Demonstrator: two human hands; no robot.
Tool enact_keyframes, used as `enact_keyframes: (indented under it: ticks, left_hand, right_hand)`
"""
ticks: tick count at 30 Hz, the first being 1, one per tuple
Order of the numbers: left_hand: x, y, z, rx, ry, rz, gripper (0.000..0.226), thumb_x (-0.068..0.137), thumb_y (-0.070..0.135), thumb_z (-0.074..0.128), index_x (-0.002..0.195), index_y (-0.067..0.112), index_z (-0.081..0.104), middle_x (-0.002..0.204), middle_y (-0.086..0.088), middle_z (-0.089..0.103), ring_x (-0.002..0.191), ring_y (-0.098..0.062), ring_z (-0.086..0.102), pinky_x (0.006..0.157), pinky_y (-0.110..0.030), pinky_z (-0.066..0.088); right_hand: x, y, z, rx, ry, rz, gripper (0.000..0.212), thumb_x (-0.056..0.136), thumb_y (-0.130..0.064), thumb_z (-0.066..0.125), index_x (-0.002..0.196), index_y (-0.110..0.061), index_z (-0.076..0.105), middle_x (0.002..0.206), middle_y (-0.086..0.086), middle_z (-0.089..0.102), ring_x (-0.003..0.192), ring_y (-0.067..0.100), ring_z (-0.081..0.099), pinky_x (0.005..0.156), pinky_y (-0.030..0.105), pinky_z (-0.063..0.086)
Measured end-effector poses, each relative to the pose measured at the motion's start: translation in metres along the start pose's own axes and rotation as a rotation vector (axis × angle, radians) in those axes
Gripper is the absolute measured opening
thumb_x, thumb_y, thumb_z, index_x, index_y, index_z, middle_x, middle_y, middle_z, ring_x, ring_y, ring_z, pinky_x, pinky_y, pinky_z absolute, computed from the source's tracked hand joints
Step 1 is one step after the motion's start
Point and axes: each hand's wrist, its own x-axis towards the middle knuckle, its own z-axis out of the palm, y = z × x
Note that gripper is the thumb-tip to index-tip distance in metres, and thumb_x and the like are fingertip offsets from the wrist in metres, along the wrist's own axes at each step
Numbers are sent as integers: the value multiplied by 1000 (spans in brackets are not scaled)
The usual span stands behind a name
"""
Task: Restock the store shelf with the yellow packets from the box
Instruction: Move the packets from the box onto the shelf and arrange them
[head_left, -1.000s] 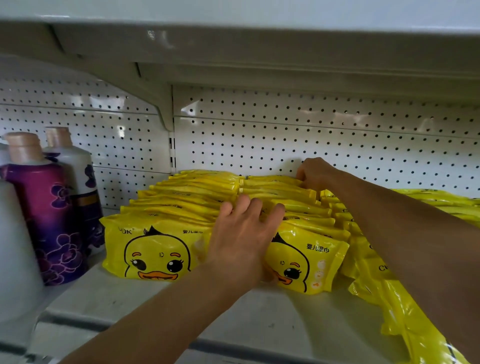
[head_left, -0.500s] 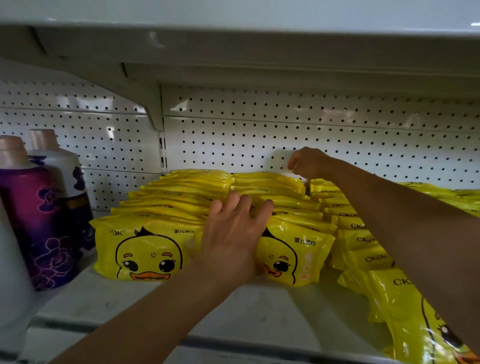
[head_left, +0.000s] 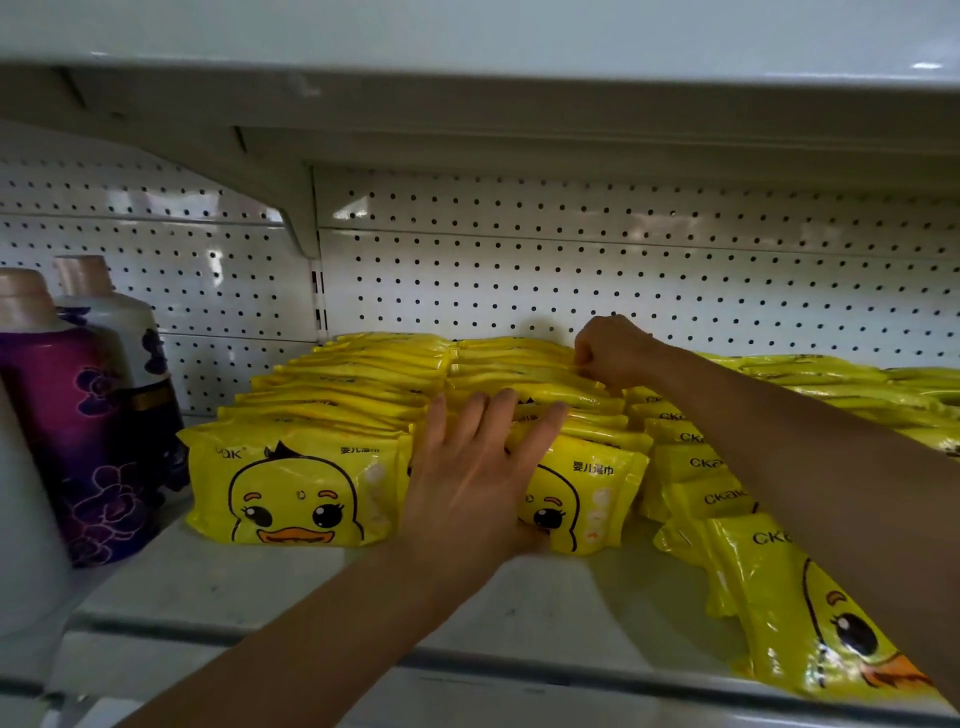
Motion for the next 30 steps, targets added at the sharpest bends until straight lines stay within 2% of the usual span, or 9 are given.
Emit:
enact_keyframes:
  ticks: [3,7,10,12,14,17,22,27,30]
  left_hand:
    - [3,-2,2,-18,1,-17,120,25,76,74,129,23,44,109,-7,63,95,-26,63,89,-48,48]
    - [5,-3,2,-32,-33,-50,125,22,79,72,129,18,47,104,-4,64,90,-23,64,84,-45,50]
    - [4,-3,-3,-8,-45,-67,130,23,82,69,132,16,44,112,-6,64,97,-24,64,87,-49,49]
    - [1,-6,-7,16,-50,-82,133,23,83,68,133,13,43,119,-10,62,105,-28,62,91,-53,45]
    - [-4,-12,-11,41,-70,-115,132,24,84,68,132,11,43,122,-14,60,111,-32,59,96,-57,40]
    - [-13,-18,-13,61,-101,-129,123,35,82,69,132,12,41,122,-17,59,114,-35,57,101,-59,31]
    - [-21,-15,-10,74,-118,-106,118,41,78,70,136,15,37,123,-22,58,114,-36,57,103,-57,20]
    - [-20,-16,-8,77,-120,-98,117,40,78,70,135,19,37,121,-19,60,111,-35,59,98,-61,36]
    - [-16,-15,-6,76,-119,-101,114,39,77,73,133,23,39,117,-18,62,108,-36,60,93,-61,40]
  right_hand:
    - [3,-1,1,-67,63,-23,18,86,-3,55,95,3,69,108,15,64,100,29,60,88,35,47]
    - [-2,2,-3,-8,46,-35,24,88,-8,57,110,-4,64,120,12,57,110,28,54,88,31,44]
    - [-20,2,-22,154,112,-47,30,90,-9,55,120,-10,57,127,8,53,118,24,48,89,27,37]
    - [-39,3,-38,202,125,-79,21,93,-13,49,110,-11,61,115,5,57,111,22,52,79,24,38]
    - [-63,1,-51,220,51,-107,19,96,-17,43,98,-17,62,108,1,58,101,20,55,75,26,42]
    - [-97,-1,-59,228,-79,-155,19,97,-22,42,101,-23,61,113,0,59,103,19,56,91,35,45]
    - [-124,-16,-48,139,-229,-159,33,88,-21,60,119,-28,52,106,-1,58,84,12,54,67,23,43]
    - [-114,-24,-28,325,-50,-37,19,83,-17,67,78,-29,54,87,-2,63,72,11,58,58,19,42]
    - [-110,-25,-25,384,-10,9,18,80,-17,70,73,-26,56,88,-2,58,80,13,56,58,15,39]
